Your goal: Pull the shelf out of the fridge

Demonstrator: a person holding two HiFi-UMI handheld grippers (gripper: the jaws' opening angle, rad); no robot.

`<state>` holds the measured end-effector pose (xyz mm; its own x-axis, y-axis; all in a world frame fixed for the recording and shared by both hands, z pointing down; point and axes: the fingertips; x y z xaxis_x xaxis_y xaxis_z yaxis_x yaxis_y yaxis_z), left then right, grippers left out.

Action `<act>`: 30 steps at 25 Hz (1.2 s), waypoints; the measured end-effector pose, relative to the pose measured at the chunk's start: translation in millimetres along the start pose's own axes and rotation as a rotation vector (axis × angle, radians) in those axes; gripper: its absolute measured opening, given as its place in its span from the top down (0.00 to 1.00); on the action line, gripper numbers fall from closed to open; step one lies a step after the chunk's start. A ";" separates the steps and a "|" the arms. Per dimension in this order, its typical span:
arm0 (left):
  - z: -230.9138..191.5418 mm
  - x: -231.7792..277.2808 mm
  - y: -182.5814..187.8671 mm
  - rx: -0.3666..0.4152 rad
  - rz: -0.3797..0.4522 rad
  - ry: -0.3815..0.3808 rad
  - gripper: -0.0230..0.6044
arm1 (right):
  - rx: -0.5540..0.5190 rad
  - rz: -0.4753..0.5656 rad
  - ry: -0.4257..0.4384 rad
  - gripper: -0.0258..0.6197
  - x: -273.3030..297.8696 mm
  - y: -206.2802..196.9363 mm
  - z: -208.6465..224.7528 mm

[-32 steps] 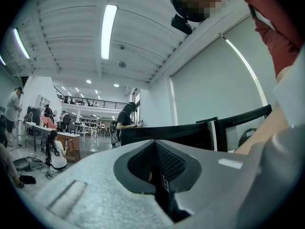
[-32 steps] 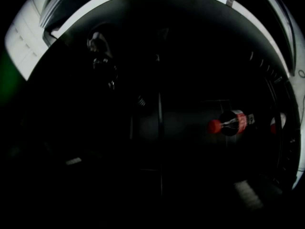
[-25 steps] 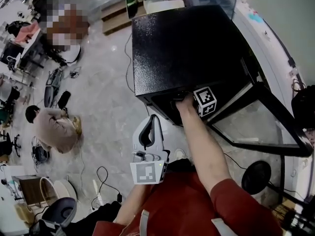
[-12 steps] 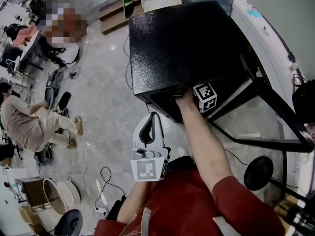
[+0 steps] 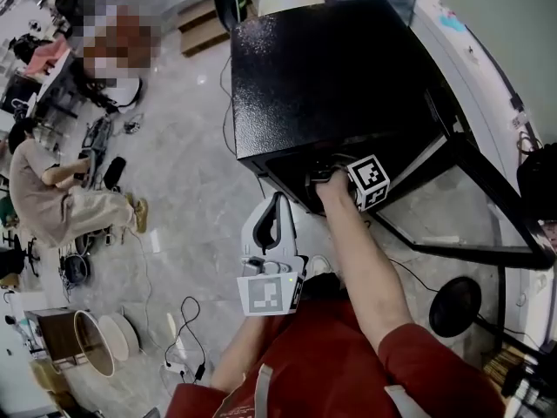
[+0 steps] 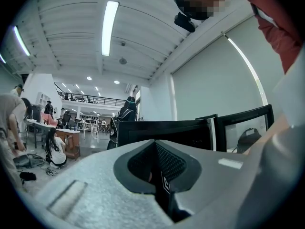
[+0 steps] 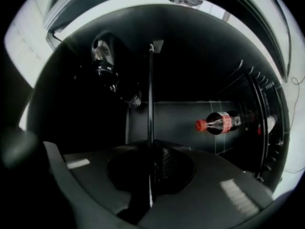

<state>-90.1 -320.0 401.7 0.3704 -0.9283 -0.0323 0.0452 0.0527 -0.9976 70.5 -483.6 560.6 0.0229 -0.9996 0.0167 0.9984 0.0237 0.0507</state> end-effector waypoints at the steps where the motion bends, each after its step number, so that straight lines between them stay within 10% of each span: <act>1: 1.3 -0.5 0.9 0.000 0.002 0.001 0.97 | 0.001 -0.004 -0.004 0.95 -3.3 0.2 0.5; 30: 22.2 -46.6 -6.8 0.011 -0.048 0.139 0.97 | 0.010 -0.146 0.012 0.95 -97.2 5.2 -10.6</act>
<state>-87.0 -268.9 411.4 0.2358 -0.9718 0.0065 0.0707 0.0105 -0.9974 74.0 -386.4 548.6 -0.1221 -0.9925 -0.0036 0.9906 -0.1220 0.0621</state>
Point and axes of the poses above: the fingertips, and each gripper's own axes: x forward along the fingers, z to its right, y out of its top, and after that the axes turned 3 degrees about x, right-handed
